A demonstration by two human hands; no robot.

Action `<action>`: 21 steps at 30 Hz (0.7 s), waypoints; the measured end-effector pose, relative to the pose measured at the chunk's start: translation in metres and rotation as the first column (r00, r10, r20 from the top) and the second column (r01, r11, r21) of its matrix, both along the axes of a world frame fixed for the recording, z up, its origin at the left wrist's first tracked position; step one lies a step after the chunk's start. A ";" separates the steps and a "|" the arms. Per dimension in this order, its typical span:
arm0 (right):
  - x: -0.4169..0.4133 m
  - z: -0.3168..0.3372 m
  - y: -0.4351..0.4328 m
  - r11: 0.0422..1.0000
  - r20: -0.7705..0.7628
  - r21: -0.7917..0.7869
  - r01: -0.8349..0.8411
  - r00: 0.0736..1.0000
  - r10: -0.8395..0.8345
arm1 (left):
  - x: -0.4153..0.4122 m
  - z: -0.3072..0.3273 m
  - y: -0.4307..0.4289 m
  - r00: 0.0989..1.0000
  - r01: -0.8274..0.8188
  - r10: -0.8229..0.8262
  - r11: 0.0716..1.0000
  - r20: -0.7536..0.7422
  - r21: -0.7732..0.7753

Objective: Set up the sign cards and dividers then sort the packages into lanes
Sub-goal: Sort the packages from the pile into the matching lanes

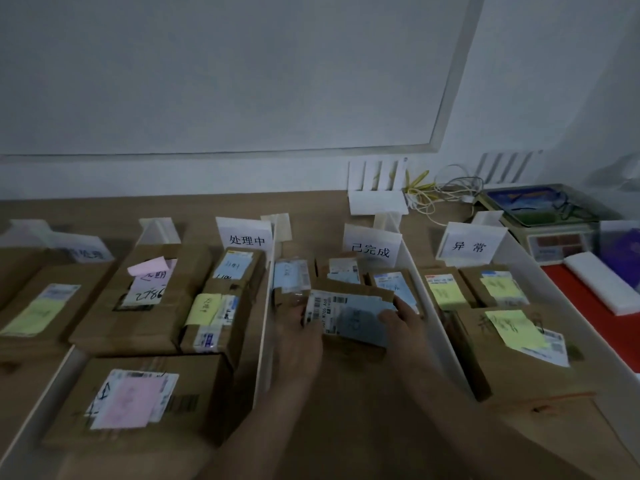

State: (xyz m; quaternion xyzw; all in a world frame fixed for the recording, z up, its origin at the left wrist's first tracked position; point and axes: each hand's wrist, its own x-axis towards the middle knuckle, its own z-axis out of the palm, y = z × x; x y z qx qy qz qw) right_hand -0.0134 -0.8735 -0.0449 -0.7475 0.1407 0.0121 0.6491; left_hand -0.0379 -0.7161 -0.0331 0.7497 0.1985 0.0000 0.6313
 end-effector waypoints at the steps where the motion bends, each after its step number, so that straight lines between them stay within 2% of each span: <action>1: 0.006 -0.007 0.000 1.000 -0.021 0.008 -0.004 1.000 0.004 | 0.005 -0.004 -0.001 1.000 -0.002 0.002 1.000 -0.010 0.009; 8: 0.037 -0.062 0.007 0.997 -0.079 -0.027 -0.070 0.995 0.068 | 0.025 -0.050 0.002 0.985 -0.038 0.043 0.999 -0.168 0.032; 12: 0.044 -0.079 0.018 0.991 -0.108 -0.036 -0.128 0.986 0.124 | 0.031 -0.072 0.009 0.976 -0.073 0.085 0.995 -0.198 0.066; 17: 0.048 -0.098 0.029 0.983 -0.165 -0.072 -0.166 0.974 0.153 | 0.039 -0.092 0.012 0.947 -0.128 0.173 0.976 -0.269 0.177; 21: 0.050 -0.108 0.035 0.979 -0.194 -0.044 -0.200 0.963 0.188 | 0.042 -0.094 0.013 0.924 -0.145 0.188 0.978 -0.333 0.149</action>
